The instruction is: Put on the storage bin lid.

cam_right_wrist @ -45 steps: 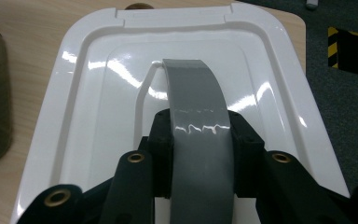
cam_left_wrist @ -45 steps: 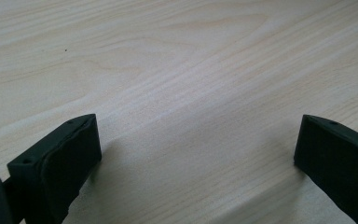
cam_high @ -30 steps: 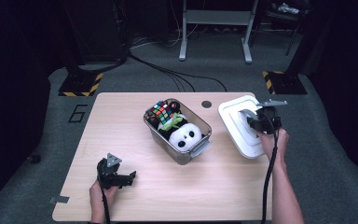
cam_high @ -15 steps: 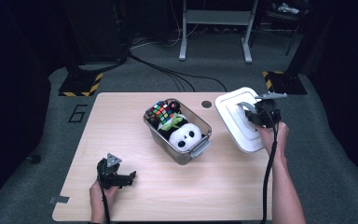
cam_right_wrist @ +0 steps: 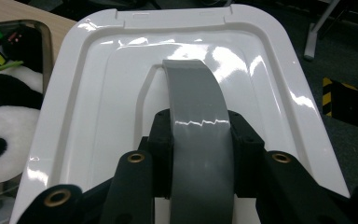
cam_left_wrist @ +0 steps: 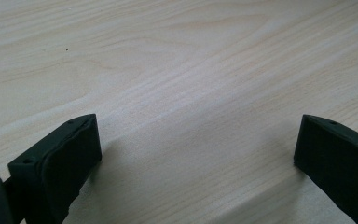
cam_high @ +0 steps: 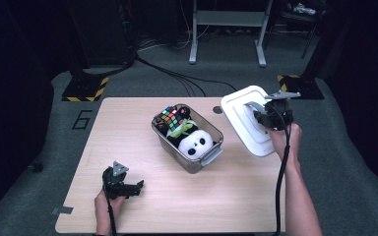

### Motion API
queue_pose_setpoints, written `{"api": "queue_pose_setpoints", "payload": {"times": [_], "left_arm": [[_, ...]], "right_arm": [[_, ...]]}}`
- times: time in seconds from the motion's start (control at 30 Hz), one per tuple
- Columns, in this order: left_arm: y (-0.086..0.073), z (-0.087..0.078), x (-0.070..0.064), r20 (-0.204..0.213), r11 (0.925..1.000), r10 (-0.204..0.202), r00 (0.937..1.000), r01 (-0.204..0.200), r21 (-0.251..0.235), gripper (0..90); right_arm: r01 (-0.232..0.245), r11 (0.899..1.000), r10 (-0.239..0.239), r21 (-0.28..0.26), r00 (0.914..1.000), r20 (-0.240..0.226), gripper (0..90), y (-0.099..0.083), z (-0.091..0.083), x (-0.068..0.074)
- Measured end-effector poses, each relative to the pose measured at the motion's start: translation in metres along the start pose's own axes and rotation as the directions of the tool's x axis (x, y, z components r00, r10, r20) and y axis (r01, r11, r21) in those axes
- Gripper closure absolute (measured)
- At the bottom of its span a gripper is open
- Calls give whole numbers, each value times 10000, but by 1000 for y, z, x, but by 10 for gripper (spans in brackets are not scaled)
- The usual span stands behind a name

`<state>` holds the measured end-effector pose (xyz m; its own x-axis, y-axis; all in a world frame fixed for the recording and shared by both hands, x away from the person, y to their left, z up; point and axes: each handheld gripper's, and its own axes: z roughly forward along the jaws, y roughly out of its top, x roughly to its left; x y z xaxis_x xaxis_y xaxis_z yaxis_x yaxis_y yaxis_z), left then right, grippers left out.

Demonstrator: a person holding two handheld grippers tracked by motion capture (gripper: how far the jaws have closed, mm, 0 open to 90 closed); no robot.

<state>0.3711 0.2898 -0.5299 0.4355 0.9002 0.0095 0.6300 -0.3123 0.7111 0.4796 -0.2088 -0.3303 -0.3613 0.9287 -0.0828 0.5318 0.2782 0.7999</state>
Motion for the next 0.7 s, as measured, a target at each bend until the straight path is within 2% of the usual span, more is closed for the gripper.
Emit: {"api": "queue_pose_setpoints", "payload": {"times": [0.3,0.7], "left_arm": [[0,0,0,10,10000,-5,10000,5,15,6],[0,0,0,28,10000,-26,10000,26,21,6]], "right_arm": [[106,9996,-115,-255,9993,-358,669,10,-2,15],[302,9991,-323,-313,9970,-700,668,20,0,31]]}}
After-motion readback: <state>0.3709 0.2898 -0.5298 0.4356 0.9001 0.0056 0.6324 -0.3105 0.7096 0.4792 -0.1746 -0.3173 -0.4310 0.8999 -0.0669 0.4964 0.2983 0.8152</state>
